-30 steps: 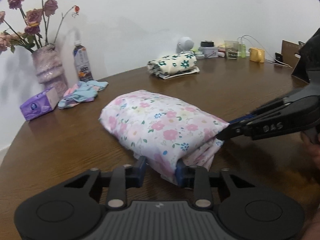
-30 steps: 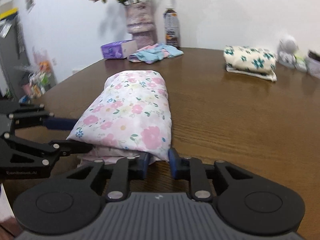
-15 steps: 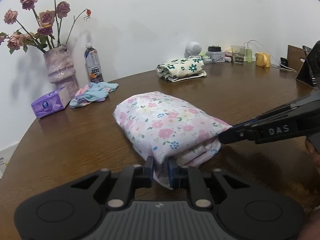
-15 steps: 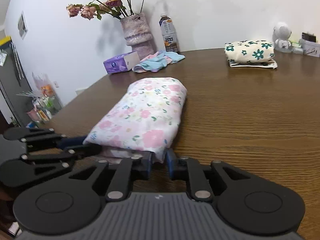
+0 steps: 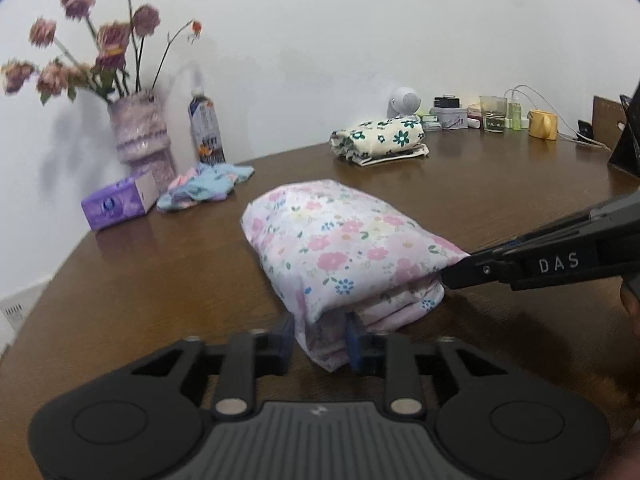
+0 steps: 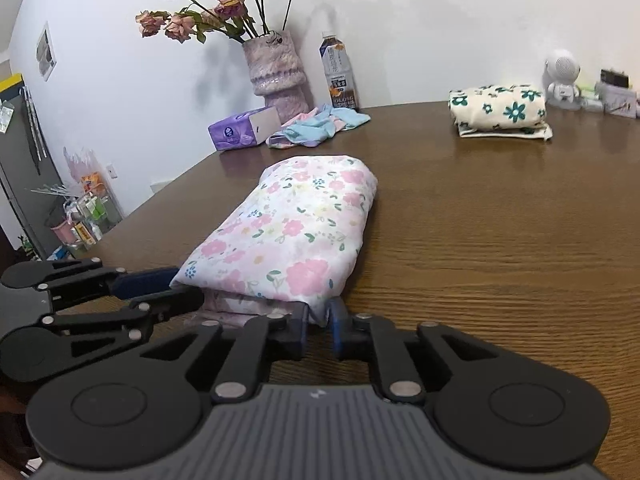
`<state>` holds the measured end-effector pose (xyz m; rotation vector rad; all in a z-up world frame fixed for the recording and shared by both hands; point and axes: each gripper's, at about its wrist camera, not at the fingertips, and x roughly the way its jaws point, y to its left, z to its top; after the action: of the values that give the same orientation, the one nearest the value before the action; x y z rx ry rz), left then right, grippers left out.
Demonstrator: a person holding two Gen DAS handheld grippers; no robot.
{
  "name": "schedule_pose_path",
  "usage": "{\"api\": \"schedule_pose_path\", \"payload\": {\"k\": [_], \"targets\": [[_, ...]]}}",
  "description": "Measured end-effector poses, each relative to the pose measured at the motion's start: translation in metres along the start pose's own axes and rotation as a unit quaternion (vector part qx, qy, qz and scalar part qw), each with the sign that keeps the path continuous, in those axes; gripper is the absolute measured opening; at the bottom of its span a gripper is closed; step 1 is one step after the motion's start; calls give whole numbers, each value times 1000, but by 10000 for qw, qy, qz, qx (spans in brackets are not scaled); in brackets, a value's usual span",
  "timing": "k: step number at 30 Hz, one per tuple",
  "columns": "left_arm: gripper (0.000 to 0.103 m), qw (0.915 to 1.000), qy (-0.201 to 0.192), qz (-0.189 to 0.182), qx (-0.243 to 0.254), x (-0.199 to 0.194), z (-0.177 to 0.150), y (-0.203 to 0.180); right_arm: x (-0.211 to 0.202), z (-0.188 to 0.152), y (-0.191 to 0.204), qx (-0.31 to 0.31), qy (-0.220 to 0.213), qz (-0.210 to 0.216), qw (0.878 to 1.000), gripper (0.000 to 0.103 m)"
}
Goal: Fold clothes
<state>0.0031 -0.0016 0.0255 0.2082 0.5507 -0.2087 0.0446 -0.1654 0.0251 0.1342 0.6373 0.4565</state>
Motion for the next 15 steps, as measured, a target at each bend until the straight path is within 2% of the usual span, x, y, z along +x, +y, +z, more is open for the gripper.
{"api": "schedule_pose_path", "payload": {"k": [1, 3, 5, 9, 10, 11, 12, 13, 14, 15], "targets": [[2, 10000, 10, -18, -73, 1, -1, 2, 1, 0, 0, 12, 15, -9, 10000, 12], [2, 9999, 18, -33, -123, 1, -2, 4, 4, -2, 0, 52, 63, -35, 10000, 2], [9, 9998, 6, 1, -199, 0, -2, 5, 5, -3, 3, 10, 86, -75, 9999, 2], [5, 9998, 76, -106, -177, 2, -3, 5, 4, -3, 4, -15, 101, -71, 9999, 10], [9, 9997, 90, -151, -168, 1, -2, 6, 4, -4, 5, -26, 103, -69, 9999, 7], [24, 9996, 100, -197, -162, -1, -1, 7, 4, -4, 5, -30, 125, -86, 9999, 3], [35, 9995, 77, -249, -174, -4, 0, 10, 4, -4, 5, -42, 151, -93, 9998, 3], [52, 9993, -8, -338, -179, -9, 0, 13, 4, -3, 5, -68, 203, -67, 9997, 4], [56, 9988, -138, -436, -168, -16, 2, 16, 2, -2, 6, -100, 281, -16, 9996, 9], [56, 9983, -221, -504, -199, -22, 4, 20, 0, -1, 6, -116, 332, 37, 9994, 23]]}}
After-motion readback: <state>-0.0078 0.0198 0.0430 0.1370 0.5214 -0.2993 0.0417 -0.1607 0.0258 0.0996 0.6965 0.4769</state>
